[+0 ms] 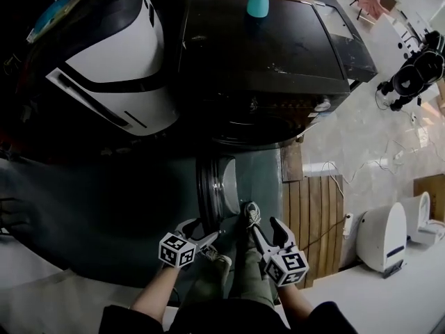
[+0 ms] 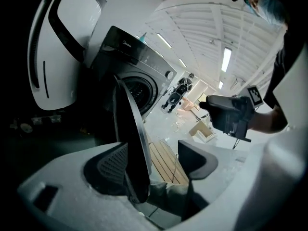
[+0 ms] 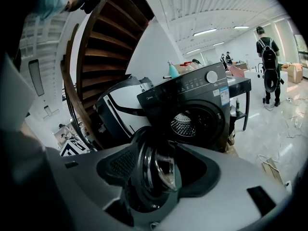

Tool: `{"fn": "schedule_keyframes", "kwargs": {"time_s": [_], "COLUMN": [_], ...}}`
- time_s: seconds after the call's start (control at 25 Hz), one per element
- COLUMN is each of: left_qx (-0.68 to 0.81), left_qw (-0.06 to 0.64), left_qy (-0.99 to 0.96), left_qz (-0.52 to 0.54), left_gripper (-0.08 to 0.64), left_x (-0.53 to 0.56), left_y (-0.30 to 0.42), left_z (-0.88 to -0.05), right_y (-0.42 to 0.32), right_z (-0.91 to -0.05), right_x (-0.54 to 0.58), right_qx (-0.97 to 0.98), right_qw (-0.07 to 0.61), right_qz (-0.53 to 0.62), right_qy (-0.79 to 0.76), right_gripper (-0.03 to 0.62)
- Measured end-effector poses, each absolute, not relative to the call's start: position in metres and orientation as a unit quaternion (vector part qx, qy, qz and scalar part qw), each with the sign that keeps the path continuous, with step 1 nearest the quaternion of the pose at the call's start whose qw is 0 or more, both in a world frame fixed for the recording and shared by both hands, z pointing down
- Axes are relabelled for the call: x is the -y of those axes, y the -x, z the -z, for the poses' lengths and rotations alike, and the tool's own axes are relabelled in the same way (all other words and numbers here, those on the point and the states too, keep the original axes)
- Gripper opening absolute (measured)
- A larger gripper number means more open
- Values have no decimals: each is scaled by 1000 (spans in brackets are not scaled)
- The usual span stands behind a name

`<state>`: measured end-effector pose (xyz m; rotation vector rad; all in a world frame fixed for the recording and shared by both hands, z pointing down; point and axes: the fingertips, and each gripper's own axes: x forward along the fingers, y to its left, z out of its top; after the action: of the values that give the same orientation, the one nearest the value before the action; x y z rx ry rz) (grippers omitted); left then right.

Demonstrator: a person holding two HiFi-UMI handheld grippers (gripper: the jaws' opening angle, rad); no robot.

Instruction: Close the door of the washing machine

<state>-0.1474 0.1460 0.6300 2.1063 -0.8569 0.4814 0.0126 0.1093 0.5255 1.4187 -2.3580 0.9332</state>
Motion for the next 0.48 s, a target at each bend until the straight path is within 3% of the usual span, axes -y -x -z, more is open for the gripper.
{"fn": "schedule_keyframes", "kwargs": {"time_s": [0.48], "left_qx": [245], "left_qw": [375], "left_qy": [-870], "left_qz": [-204], "left_gripper": [302], "left_x": [-90], "left_y": [31], "left_z": [-628], "right_y": [-84], "right_z": [-557], "right_x": [-94], "right_qx": [765], "right_qw": [101], "right_qz": [-349], "right_qy": [-532], "right_gripper": [236]}}
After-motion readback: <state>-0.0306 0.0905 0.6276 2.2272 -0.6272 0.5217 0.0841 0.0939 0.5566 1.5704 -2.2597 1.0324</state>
